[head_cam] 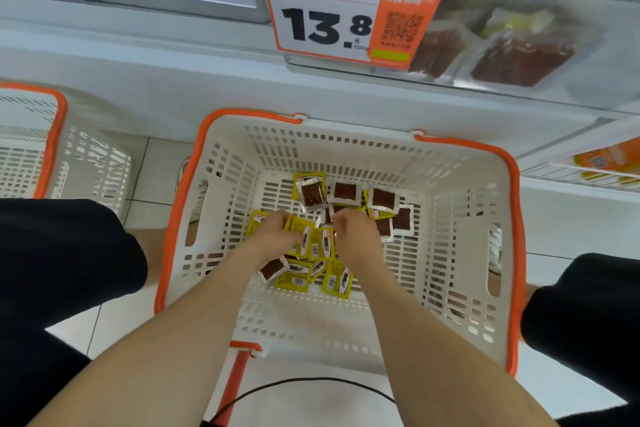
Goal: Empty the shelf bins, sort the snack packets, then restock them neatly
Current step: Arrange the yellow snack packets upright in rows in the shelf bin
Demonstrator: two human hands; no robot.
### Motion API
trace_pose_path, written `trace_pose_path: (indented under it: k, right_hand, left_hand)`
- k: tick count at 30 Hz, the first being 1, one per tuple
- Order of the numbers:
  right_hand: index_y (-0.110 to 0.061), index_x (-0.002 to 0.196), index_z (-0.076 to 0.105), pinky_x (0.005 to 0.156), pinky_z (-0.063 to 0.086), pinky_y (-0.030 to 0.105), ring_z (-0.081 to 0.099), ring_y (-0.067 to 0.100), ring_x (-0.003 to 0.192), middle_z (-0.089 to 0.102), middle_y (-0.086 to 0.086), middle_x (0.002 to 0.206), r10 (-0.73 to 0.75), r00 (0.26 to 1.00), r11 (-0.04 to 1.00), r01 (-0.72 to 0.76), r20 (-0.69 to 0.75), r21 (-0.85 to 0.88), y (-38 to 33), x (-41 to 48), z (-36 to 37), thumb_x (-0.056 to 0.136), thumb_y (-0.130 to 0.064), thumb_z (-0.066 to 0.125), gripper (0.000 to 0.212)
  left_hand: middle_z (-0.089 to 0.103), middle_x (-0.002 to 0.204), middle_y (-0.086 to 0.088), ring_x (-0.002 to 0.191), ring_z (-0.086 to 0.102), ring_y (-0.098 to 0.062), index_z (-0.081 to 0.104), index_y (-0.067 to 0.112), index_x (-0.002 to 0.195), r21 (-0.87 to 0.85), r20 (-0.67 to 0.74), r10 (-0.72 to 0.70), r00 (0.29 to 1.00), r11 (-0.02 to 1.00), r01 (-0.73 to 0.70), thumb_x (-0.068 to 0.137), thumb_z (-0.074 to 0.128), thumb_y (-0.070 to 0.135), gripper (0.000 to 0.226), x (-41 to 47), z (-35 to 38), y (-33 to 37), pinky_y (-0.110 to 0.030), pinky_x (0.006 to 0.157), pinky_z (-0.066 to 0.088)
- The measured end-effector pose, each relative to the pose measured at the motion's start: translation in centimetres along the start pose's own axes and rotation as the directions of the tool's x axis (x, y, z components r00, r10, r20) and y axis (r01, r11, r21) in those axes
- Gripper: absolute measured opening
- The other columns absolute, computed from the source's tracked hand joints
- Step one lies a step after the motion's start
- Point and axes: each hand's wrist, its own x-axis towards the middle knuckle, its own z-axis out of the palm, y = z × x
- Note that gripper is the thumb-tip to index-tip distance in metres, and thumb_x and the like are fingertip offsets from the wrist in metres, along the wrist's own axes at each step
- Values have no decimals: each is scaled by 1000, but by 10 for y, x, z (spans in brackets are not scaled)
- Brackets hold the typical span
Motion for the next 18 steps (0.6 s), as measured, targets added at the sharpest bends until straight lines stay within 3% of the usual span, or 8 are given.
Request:
trace_pose_path:
  k: [3, 6, 8, 10, 13, 15, 17, 18]
  right_hand:
    - [-27, 140, 54, 80, 58, 46, 56, 32, 115, 40, 6, 134, -97, 986, 895, 146, 135, -422, -3, -6, 18, 97, -12, 65, 48]
    - [-20, 134, 54, 76, 57, 42, 52, 32, 121, 37, 9, 138, -137, 981, 818, 192, 140, -542, 2, -10, 28, 92, -9, 72, 47]
    - [-20, 118, 65, 75, 58, 41, 61, 27, 107, 55, 2, 125, -141, 985, 917, 170, 104, -360, 5, -5, 21, 94, -5, 67, 28]
    - [-21, 105, 74, 77, 58, 36, 68, 19, 91, 71, -3, 103, -90, 990, 995, 95, 111, -33, 6, 2, 9, 96, -7, 66, 19]
    - [-18, 96, 79, 76, 61, 33, 73, 14, 79, 77, -4, 86, -85, 989, 949, 43, 123, 313, -5, 10, -13, 89, -13, 79, 8]
    - [-12, 95, 79, 70, 65, 35, 77, 20, 71, 78, 2, 79, -77, 980, 900, -11, 183, 436, -12, 8, -19, 86, -11, 84, 11]
    - [-8, 94, 77, 62, 64, 33, 76, 22, 63, 77, 7, 72, -12, 990, 867, -62, 144, 495, -15, 1, -18, 87, -14, 83, 11]
    - [-11, 93, 77, 62, 63, 33, 76, 20, 64, 76, 5, 71, 39, 997, 886, -65, 65, 459, -13, -1, -15, 90, -20, 80, 10]
  left_hand:
    - [69, 111, -14, 96, 67, -23, 55, 12, 119, -20, -69, -36, 997, 999, 34, 89, 66, 32, 38, 1, -9, -3, -41, 89, 57]
    - [61, 107, -15, 92, 62, -24, 46, 8, 124, 6, -84, -36, 996, 999, 37, 103, 56, 23, 28, 3, -12, -7, -39, 81, 55]
    - [65, 116, -18, 102, 69, -31, 50, 17, 123, -100, -87, -8, 996, 995, 0, 104, 49, 11, 20, 1, -8, -3, -47, 90, 60]
    - [66, 121, -21, 103, 71, -32, 58, 25, 122, -255, -68, -27, 997, 967, 9, 103, 42, 4, 33, 1, -2, 4, -48, 84, 64]
    - [71, 113, -17, 98, 70, -29, 68, 18, 119, -375, 181, -6, 983, 924, 75, 103, 52, 19, 23, -2, 5, 19, -45, 83, 57]
    - [72, 118, -14, 108, 68, -28, 69, 15, 123, -368, 357, 22, 934, 922, 119, 96, 62, 21, 28, -3, 9, 24, -47, 100, 52]
    - [72, 124, -12, 114, 68, -28, 65, 17, 127, -295, 319, 10, 948, 951, 90, 91, 64, 8, 37, 1, 14, 24, -53, 109, 49]
    - [72, 121, -12, 109, 70, -29, 63, 19, 128, -286, 265, -6, 964, 954, 85, 96, 59, 5, 35, 1, 17, 23, -52, 102, 55]
